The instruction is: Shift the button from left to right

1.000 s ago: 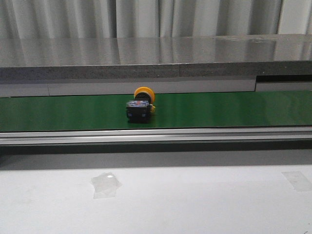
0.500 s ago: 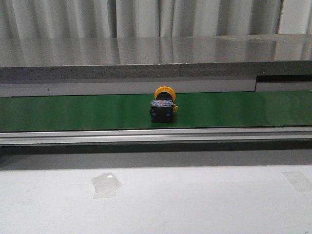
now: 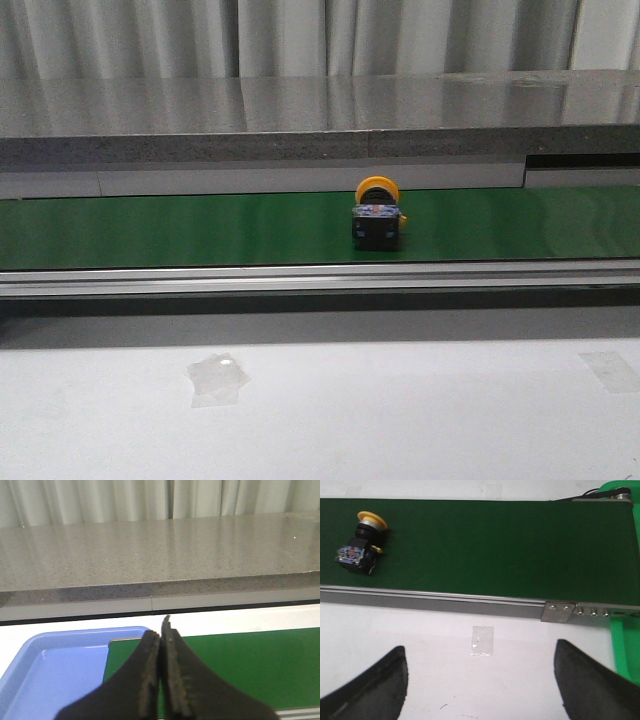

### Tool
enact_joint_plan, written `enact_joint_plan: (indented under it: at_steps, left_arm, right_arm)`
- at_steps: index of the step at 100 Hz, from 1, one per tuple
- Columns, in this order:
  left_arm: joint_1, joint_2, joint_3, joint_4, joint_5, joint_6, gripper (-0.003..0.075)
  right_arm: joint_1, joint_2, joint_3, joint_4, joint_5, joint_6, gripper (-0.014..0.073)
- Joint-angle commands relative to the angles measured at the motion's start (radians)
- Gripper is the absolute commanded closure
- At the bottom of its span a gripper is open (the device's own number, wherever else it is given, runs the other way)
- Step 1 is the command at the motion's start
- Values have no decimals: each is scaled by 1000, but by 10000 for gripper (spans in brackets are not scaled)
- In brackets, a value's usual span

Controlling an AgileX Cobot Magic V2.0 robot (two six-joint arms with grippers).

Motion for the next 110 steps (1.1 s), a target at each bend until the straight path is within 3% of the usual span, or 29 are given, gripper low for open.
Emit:
enact_joint_plan:
  at_steps: [1,36,110]
  left_arm:
    - [-8,5,-29,-9,-85,0,740]
    - [-8,5,-29,-9,-85,0,740]
    - [-8,5,-29,-9,-85,0,740]
  right_arm:
    - [-1,14,-38,24,-53,-7,-52]
    - [6,236,-168,52,-60,-72,-51]
    - [142,714,-433,65,-166,-80,-51]
